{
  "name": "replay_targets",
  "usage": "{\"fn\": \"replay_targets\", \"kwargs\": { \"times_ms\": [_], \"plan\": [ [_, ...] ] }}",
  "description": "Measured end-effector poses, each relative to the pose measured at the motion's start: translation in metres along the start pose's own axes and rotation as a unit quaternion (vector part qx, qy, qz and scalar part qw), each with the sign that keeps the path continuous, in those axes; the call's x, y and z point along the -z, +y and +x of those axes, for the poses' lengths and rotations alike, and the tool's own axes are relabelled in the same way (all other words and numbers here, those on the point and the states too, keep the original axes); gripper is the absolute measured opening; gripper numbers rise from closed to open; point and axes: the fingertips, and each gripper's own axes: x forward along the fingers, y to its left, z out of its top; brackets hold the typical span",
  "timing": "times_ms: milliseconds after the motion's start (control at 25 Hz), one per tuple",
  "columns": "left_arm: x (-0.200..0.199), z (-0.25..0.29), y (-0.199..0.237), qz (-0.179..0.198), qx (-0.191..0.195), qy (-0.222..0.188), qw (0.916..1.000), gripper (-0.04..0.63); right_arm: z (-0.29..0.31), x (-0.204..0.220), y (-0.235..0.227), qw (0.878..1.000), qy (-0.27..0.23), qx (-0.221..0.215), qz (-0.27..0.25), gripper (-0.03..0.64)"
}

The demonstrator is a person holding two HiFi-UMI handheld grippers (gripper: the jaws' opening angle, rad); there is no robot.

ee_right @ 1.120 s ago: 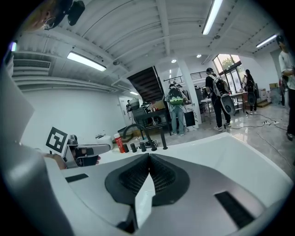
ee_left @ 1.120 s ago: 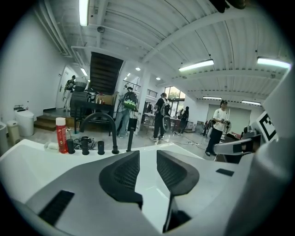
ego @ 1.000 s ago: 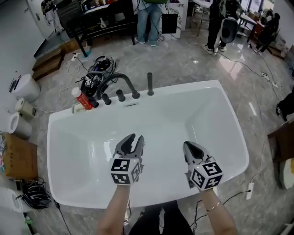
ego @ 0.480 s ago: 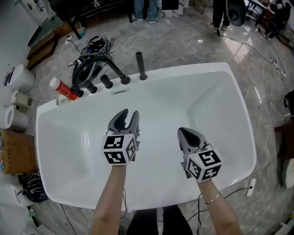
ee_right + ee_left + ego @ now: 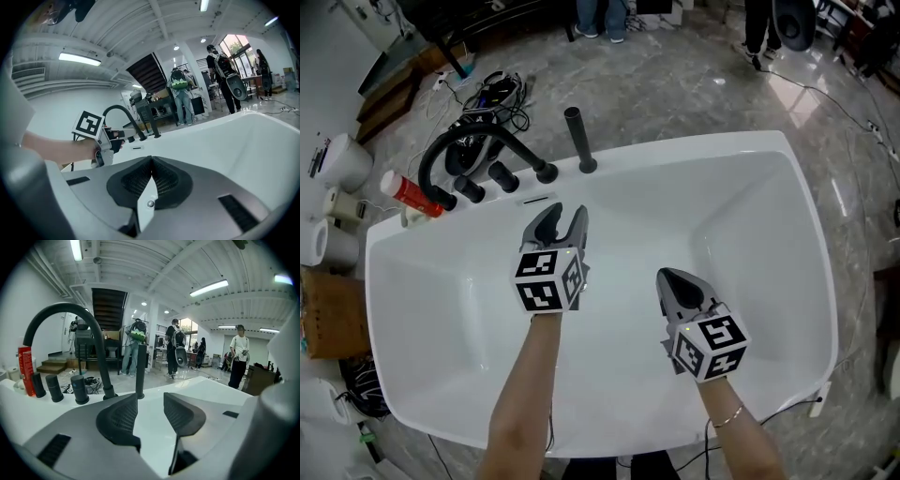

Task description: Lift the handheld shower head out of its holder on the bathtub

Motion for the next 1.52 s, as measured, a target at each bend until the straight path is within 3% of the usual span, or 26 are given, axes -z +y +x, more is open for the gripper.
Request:
{"fn": "replay_targets", "kwargs": {
  "times_ms": [400,720,1160,1280,1400,1520],
  "plan": [
    [0.02,0.107,0.03,-0.005,-0.016,0.008,0.9998,0.207,0.067,0.045,-0.028,1.0,0.022,-0.003,0.015,0.008],
    [0.03,0.163,0.039,0.033,-0.025,0.051,0.9978,0.227,0.089,0.064,-0.032,0.999,0.04,-0.008,0.019,0.008],
    [0.017,0.199,0.04,0.07,-0.03,0.09,0.993,0.225,0.094,0.07,-0.027,0.998,0.054,-0.019,0.023,0.008],
    [0.018,0.206,0.042,0.086,-0.04,0.092,0.9913,0.156,0.096,0.077,-0.025,0.998,0.059,-0.022,0.022,0.007],
    [0.018,0.205,0.041,0.076,-0.043,0.089,0.9922,0.152,0.095,0.08,-0.026,0.997,0.064,-0.023,0.024,0.006],
    [0.017,0.202,0.037,0.096,-0.045,0.089,0.9904,0.149,0.092,0.08,-0.024,0.997,0.066,-0.023,0.025,0.008]
  ]
}}
